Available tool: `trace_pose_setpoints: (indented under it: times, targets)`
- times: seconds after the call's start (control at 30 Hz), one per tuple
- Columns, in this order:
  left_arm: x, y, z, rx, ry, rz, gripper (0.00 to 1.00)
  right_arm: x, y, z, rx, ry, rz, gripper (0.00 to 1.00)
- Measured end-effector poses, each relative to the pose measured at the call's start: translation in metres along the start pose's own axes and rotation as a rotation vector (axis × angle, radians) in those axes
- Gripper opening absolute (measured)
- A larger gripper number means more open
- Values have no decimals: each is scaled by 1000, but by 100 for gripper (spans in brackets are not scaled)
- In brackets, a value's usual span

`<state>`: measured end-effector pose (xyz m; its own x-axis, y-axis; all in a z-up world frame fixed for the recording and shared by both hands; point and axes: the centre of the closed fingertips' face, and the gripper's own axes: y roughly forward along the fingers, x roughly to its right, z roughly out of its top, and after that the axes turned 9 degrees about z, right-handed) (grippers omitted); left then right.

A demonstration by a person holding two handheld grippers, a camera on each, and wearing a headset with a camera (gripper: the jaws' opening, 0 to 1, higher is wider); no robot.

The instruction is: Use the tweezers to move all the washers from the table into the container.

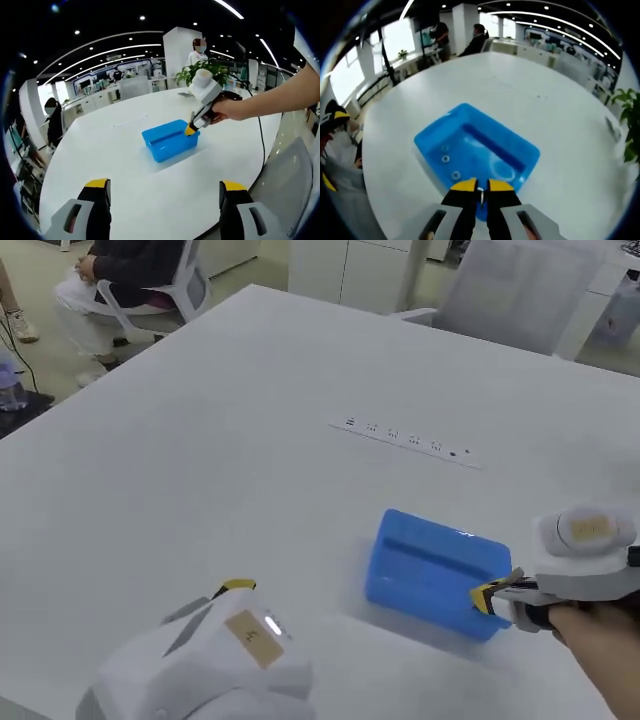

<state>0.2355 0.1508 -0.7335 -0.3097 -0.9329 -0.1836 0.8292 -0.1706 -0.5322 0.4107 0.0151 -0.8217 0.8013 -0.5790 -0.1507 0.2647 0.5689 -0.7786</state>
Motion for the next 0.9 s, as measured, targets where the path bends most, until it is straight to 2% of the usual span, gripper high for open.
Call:
trace_pose_setpoints:
  times: [0.1, 0.3, 0.37, 0.53, 0.7, 0.9]
  targets:
    - [0, 0, 4, 11, 7, 1, 92, 2, 1, 2, -1, -12, -2, 3]
    - [2, -1, 13, 29, 24, -10, 91, 0, -3, 2, 12, 9, -6, 3]
    - [4, -2, 17, 41, 40, -19, 91, -2, -11, 8, 46, 23, -3, 3]
    - [11, -2, 30, 67, 81, -36, 90, -7, -32, 12, 94, 42, -10, 4]
    - [23, -3, 41, 99, 107, -87, 83, -15, -60, 12, 138, 25, -21, 3]
    - [38, -7, 60, 143, 142, -177, 73, -51, -87, 10, 194, -5, 16, 3]
